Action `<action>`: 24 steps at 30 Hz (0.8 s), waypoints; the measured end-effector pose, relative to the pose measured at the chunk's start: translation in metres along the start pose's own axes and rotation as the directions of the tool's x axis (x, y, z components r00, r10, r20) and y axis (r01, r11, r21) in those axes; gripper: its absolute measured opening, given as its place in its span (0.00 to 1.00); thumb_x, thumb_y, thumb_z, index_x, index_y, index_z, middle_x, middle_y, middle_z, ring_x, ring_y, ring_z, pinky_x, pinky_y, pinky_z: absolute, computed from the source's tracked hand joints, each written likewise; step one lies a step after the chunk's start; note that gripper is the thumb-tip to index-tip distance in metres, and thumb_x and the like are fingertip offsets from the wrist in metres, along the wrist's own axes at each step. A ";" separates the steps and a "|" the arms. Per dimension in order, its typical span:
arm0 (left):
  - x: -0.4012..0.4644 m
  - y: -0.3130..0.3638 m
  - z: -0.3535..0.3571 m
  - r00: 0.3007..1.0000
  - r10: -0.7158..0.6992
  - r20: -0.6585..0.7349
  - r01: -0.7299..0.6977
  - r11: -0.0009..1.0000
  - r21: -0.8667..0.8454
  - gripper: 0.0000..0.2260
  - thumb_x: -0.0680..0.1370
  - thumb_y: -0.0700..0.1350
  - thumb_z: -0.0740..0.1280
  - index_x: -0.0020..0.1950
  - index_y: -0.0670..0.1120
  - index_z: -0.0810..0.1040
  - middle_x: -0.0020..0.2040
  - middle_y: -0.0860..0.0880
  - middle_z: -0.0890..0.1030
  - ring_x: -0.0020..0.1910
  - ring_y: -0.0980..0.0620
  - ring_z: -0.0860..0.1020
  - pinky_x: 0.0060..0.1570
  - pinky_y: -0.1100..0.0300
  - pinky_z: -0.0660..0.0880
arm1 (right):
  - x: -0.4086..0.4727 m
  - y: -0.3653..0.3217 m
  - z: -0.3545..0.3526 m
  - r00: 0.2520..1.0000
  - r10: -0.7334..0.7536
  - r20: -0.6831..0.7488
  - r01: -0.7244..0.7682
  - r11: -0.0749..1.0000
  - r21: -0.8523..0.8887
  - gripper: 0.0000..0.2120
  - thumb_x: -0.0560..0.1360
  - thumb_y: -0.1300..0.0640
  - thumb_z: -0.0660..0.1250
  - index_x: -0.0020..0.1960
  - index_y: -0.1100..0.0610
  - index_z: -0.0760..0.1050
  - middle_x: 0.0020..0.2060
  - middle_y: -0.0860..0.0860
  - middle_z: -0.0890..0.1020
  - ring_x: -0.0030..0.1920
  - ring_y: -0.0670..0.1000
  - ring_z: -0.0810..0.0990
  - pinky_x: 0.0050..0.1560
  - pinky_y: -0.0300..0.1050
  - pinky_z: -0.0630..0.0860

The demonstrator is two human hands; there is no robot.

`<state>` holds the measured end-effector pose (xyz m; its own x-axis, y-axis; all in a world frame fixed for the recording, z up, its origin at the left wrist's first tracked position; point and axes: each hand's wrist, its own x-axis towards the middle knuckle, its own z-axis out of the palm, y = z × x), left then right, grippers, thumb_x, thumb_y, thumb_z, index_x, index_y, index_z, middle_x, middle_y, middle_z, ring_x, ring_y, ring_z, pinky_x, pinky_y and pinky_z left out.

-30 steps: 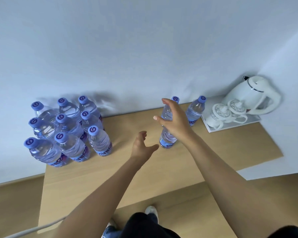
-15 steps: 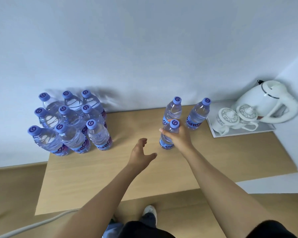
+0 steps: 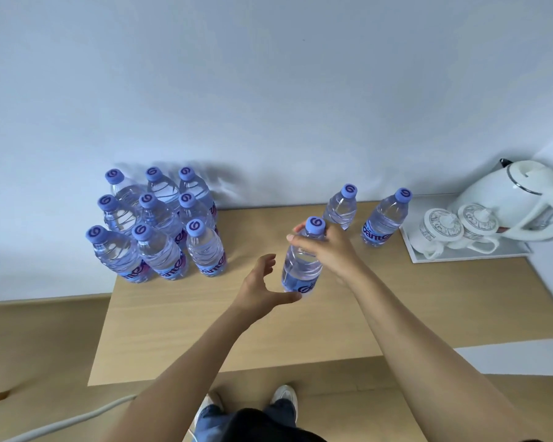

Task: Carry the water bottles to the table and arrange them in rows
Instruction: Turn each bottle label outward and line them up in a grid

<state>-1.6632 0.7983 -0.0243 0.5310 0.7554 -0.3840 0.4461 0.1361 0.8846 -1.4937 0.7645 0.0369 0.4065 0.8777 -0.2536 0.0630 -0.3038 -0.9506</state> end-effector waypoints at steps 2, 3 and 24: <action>-0.009 0.007 -0.011 0.999 0.033 0.029 -0.031 0.998 -0.052 0.42 0.63 0.46 0.83 0.73 0.51 0.65 0.69 0.55 0.72 0.68 0.56 0.70 0.67 0.56 0.68 | -0.004 -0.016 0.007 0.999 -0.025 0.042 0.024 1.000 0.011 0.10 0.73 0.59 0.75 0.49 0.64 0.79 0.38 0.50 0.81 0.39 0.45 0.80 0.43 0.35 0.77; -0.014 0.011 -0.016 0.998 0.054 0.045 -0.051 0.996 -0.075 0.42 0.63 0.45 0.83 0.72 0.52 0.66 0.68 0.56 0.73 0.68 0.57 0.70 0.67 0.56 0.68 | -0.006 -0.024 0.011 0.998 -0.031 0.056 0.030 0.999 0.023 0.09 0.73 0.59 0.75 0.48 0.64 0.80 0.37 0.50 0.81 0.38 0.45 0.80 0.43 0.36 0.77; -0.068 0.055 -0.088 0.977 0.174 -0.124 -0.201 0.944 -0.261 0.23 0.61 0.39 0.80 0.52 0.44 0.77 0.43 0.47 0.85 0.40 0.49 0.83 0.40 0.58 0.81 | -0.031 -0.117 0.104 0.992 -0.079 -0.095 0.094 0.983 0.160 0.18 0.66 0.48 0.79 0.46 0.57 0.77 0.35 0.48 0.83 0.37 0.50 0.84 0.40 0.47 0.82</action>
<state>-1.7376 0.8109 0.0739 0.5066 0.8413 -0.1886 0.1266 0.1439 0.9815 -1.6088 0.8116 0.1376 0.4850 0.8599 -0.1594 -0.0456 -0.1572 -0.9865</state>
